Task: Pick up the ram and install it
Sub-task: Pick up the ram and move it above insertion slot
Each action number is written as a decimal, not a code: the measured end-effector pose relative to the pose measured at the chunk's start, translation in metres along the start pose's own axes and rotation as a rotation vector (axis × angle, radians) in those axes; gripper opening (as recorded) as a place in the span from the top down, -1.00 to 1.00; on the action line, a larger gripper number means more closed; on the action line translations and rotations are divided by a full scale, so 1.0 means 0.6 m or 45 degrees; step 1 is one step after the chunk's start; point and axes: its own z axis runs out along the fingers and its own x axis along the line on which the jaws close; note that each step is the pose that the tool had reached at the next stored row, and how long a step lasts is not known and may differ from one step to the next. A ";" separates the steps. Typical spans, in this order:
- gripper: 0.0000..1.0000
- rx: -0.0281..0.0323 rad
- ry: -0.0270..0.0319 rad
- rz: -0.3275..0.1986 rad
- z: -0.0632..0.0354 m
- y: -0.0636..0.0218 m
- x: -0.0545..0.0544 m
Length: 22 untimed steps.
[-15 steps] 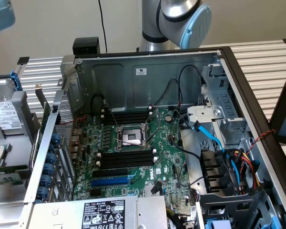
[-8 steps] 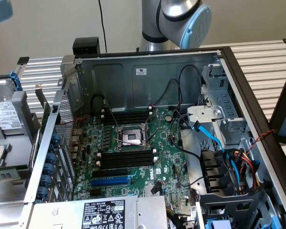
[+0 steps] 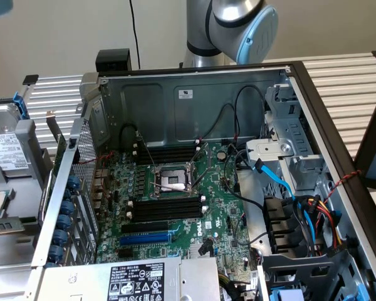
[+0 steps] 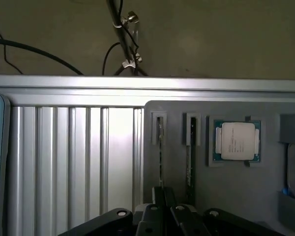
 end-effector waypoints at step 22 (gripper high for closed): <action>0.76 0.0012 0.0128 0.041 -0.108 0.001 -0.002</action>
